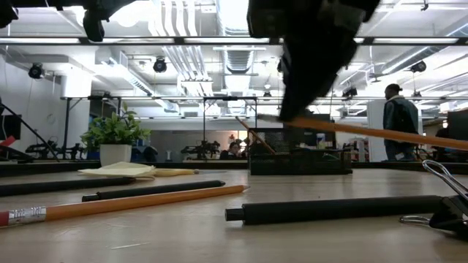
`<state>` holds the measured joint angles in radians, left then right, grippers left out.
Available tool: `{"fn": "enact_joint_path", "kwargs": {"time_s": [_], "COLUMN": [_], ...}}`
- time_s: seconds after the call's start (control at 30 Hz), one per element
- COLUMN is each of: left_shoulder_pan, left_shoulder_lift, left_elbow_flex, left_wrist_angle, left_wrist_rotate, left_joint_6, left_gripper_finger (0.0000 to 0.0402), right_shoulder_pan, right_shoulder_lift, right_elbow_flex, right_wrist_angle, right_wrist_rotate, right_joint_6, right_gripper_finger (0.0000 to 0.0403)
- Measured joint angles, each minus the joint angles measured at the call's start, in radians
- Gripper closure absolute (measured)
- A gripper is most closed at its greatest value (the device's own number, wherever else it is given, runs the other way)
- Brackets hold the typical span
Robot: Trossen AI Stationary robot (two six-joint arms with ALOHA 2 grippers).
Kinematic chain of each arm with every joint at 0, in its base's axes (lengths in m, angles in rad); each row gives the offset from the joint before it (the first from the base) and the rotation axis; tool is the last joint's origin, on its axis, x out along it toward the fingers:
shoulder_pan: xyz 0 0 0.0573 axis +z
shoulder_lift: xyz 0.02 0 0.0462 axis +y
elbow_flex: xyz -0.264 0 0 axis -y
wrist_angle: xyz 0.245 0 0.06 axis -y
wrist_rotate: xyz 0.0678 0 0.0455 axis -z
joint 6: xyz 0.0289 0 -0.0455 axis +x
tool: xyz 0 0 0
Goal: Pick and place office supplies into organizer
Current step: Put the right pencil into the desk organizer
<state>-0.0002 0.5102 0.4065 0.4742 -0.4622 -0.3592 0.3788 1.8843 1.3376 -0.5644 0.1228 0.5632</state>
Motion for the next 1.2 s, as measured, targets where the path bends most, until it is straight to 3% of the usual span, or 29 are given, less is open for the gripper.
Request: {"fn": "enact_joint_path", "kwargs": {"time_s": [0.33,1.2], "left_shoulder_pan": [0.000,0.000], "left_shoulder_lift": [0.000,0.000], "left_elbow_flex": [0.000,0.000], "left_wrist_angle": [-0.013,-0.014], "left_wrist_rotate": [0.000,0.000], "left_joint_6": [0.000,0.000], "left_gripper_finger": [0.0244,0.0244], "right_shoulder_pan": [-0.007,-0.105], "right_shoulder_lift": [0.000,-0.061], "right_elbow_flex": [0.048,0.029], "right_wrist_angle": [0.016,0.362], "right_wrist_rotate": [0.052,0.090], "right_joint_6": [-0.051,-0.194], "right_gripper_finger": [0.0392,0.0392]}}
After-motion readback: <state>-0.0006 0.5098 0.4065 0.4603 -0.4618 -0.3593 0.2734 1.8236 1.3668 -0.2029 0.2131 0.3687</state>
